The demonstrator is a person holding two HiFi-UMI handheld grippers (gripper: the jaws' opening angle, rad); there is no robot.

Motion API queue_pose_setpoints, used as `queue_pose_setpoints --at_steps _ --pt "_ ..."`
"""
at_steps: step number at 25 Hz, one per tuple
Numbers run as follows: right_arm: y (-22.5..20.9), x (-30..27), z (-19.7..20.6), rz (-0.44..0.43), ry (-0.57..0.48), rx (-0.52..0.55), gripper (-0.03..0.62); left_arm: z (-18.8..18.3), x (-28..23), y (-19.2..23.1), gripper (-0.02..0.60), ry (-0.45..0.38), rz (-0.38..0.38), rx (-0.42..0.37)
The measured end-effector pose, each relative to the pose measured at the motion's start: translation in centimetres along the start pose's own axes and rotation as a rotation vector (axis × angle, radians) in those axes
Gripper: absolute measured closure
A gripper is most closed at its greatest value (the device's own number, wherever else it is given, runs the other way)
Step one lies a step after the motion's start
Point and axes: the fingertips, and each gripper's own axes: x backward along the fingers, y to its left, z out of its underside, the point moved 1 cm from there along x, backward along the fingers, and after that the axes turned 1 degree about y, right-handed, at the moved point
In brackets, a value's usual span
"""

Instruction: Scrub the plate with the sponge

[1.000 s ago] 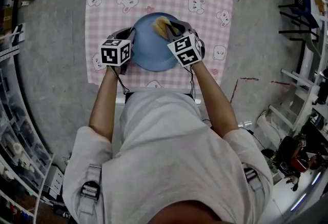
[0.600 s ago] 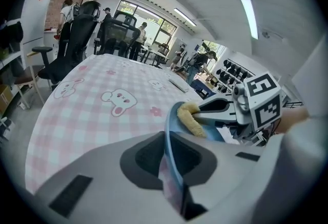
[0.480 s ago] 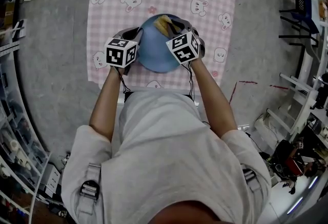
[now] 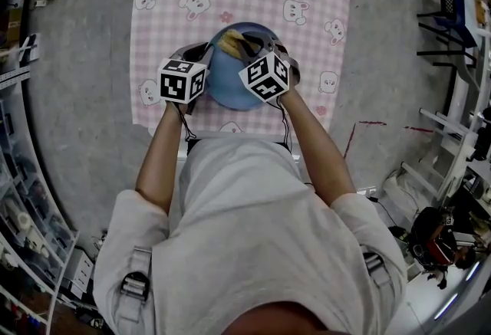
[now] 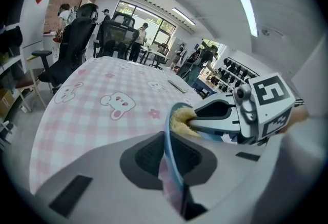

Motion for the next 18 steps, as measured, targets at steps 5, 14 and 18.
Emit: queue_pose_setpoints --at_steps 5,14,18 --pt "1.5 -0.2 -0.4 -0.031 -0.005 0.092 0.548 0.2 0.0 0.1 0.543 0.002 -0.005 0.022" --pt "4.3 0.6 -0.1 -0.11 0.009 0.12 0.548 0.4 0.0 0.2 0.545 -0.002 -0.005 0.032" --pt "5.9 1.1 0.0 -0.152 0.01 0.139 0.548 0.3 0.1 0.3 0.545 0.002 -0.01 0.036"
